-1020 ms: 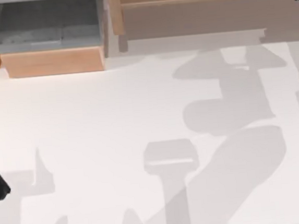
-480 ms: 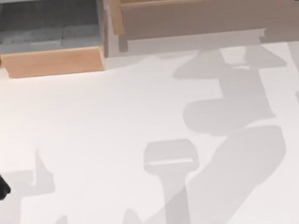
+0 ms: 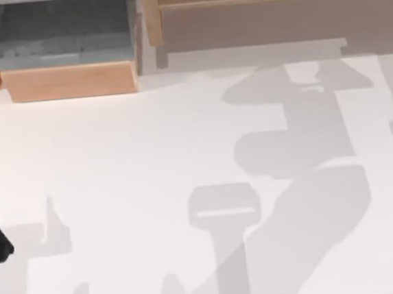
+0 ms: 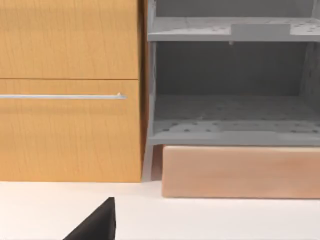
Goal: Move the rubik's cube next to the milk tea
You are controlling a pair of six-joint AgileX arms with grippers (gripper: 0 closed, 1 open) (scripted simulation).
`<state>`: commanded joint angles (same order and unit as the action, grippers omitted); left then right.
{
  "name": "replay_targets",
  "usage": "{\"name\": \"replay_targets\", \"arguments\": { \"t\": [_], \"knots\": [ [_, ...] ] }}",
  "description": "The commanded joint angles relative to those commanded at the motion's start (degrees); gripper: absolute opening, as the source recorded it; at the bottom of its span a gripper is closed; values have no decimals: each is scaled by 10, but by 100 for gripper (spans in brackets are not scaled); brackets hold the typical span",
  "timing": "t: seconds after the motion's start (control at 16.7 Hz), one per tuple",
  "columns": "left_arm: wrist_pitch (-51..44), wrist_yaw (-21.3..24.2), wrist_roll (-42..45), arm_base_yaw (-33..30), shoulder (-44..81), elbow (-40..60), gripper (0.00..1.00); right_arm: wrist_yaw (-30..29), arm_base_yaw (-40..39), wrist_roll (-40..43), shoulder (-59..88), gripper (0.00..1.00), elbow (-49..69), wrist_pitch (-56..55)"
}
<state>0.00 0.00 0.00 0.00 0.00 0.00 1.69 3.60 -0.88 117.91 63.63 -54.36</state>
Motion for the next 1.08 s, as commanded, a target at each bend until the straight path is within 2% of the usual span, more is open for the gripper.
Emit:
{"name": "replay_targets", "arguments": {
  "t": [0.3, 0.54, 0.78, 1.08],
  "knots": [
    [0, 0, 0, 0, 0, 0, 100, 0, 0, -2, -2, 0, 0, 5],
    [0, 0, 0, 0, 0, 0, 100, -9, -4, -12, -45, 0, 24, 89],
    [0, 0, 0, 0, 0, 0, 100, -19, -21, -28, -113, 0, 59, 267],
    [0, 0, 0, 0, 0, 0, 100, -27, -49, -45, -205, 0, 72, 571]
  ]
}}
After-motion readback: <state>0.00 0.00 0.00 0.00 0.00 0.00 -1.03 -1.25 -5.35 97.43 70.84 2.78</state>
